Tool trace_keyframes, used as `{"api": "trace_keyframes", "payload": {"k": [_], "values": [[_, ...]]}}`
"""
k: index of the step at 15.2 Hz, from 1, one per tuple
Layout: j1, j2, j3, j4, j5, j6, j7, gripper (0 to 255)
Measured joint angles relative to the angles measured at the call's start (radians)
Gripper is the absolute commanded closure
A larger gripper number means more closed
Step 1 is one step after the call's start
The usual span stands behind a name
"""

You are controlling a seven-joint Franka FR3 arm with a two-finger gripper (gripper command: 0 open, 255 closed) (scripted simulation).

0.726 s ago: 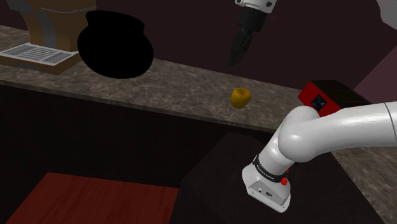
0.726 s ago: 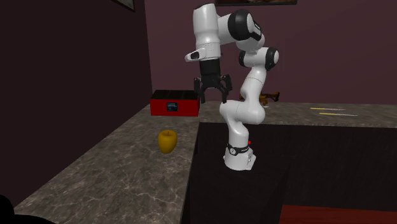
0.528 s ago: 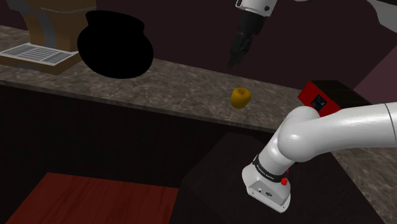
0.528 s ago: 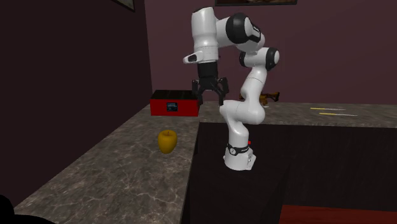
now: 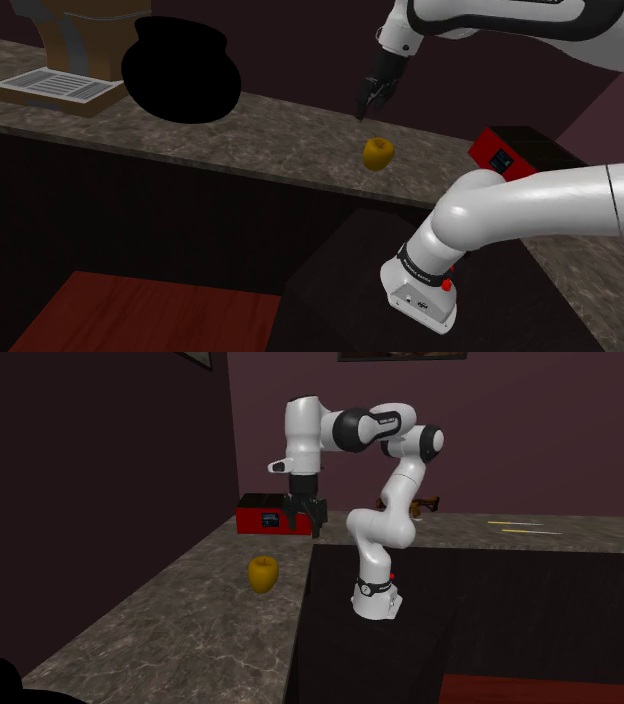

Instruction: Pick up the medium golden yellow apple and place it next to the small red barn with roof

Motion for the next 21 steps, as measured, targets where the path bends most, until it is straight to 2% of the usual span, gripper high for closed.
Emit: {"api": "trace_keyframes", "payload": {"k": [6,16,21], "values": [[-0.112,0.031,-0.040,-0.092,-0.107,0.159,0.054,0],[-0.316,0.137,-0.110,-0.183,-0.293,0.428,0.174,0],[-0.340,0.192,-0.127,-0.216,-0.324,0.524,0.196,0]]}}
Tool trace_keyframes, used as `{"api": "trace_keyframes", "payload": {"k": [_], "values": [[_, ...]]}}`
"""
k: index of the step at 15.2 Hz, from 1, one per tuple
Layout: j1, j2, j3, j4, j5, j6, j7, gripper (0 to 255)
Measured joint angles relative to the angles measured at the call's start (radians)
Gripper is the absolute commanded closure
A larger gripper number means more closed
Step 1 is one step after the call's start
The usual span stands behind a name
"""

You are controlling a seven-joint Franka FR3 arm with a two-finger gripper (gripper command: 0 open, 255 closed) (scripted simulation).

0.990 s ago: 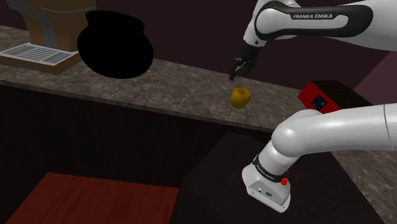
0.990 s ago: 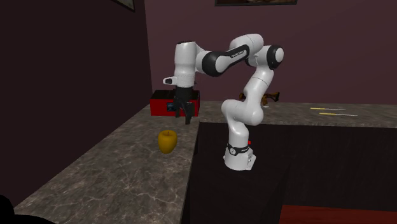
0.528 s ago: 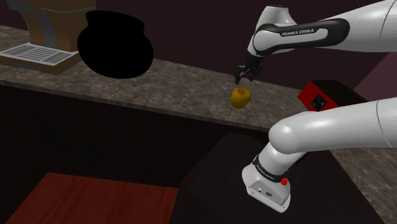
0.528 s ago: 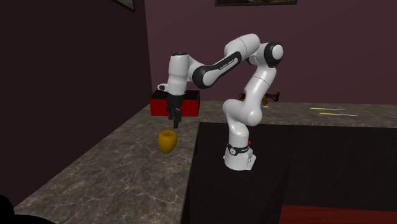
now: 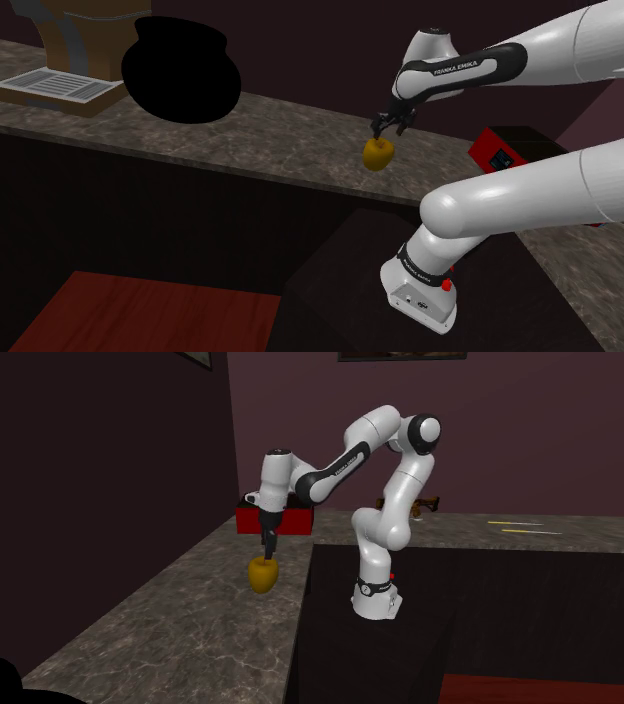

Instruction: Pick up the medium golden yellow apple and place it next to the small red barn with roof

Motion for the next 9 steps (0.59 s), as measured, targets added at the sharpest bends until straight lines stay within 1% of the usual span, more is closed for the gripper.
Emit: {"api": "trace_keyframes", "payload": {"k": [3,9], "values": [[-0.006,0.030,-0.009,-0.019,-0.012,0.050,0.005,0],[-0.007,0.039,-0.011,-0.023,-0.014,0.063,0.007,0]]}}
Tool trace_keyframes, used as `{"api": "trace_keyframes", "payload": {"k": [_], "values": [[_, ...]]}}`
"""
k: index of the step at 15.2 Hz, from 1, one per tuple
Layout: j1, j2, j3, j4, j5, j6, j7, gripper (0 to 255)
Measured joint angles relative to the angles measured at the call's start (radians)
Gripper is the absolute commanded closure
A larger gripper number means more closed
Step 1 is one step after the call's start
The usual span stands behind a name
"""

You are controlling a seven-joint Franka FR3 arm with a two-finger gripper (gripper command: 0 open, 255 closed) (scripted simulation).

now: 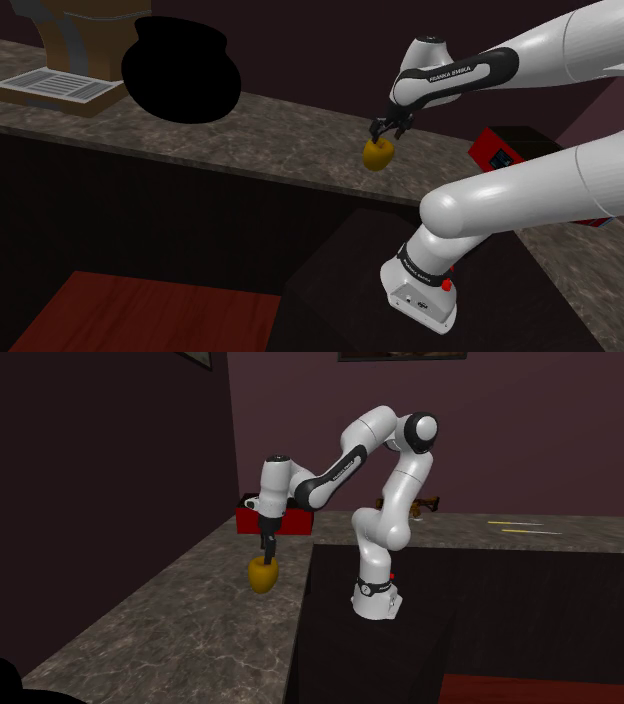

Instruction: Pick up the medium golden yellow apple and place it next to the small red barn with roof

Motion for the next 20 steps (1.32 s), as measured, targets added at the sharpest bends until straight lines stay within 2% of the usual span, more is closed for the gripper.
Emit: {"api": "trace_keyframes", "payload": {"k": [1,11,20], "values": [[0.000,0.000,0.000,0.000,0.000,0.000,0.000,255],[0.000,0.000,0.000,0.000,0.000,0.000,0.000,255],[0.012,-0.056,0.012,0.075,0.028,-0.129,-0.025,255]]}}
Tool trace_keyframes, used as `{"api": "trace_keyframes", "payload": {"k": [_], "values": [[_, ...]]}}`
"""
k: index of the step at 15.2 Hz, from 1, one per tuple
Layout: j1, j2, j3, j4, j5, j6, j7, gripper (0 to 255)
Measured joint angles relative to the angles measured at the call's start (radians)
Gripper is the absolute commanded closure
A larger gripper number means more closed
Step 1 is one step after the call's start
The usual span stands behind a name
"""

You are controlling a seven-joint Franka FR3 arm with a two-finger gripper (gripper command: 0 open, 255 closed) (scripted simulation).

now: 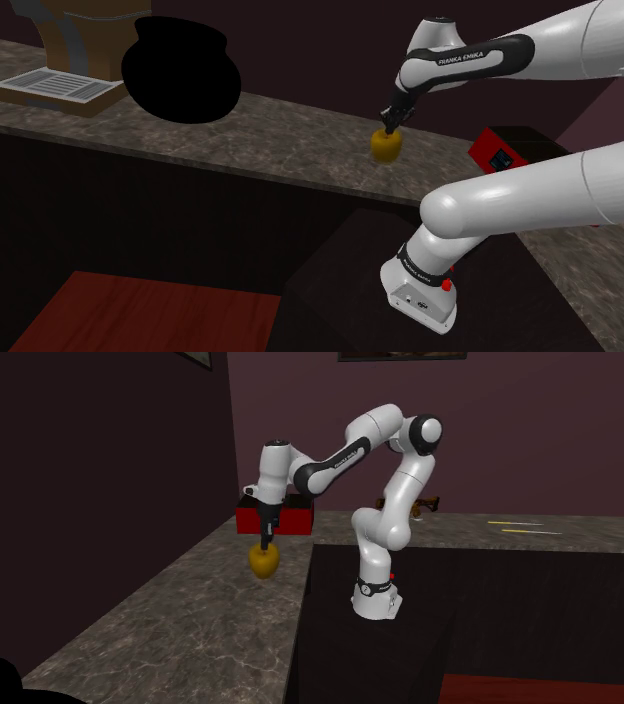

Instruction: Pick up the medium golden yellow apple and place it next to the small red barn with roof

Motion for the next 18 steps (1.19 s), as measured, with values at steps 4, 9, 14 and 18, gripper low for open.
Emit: {"api": "trace_keyframes", "payload": {"k": [4,9,14,18], "values": [[0.003,-0.021,0.004,0.040,0.011,-0.060,-0.013,255],[0.009,-0.037,0.013,0.095,0.024,-0.130,-0.025,255],[0.014,-0.047,0.021,0.155,0.037,-0.200,-0.036,255],[0.017,-0.052,0.028,0.205,0.046,-0.255,-0.045,255]]}}
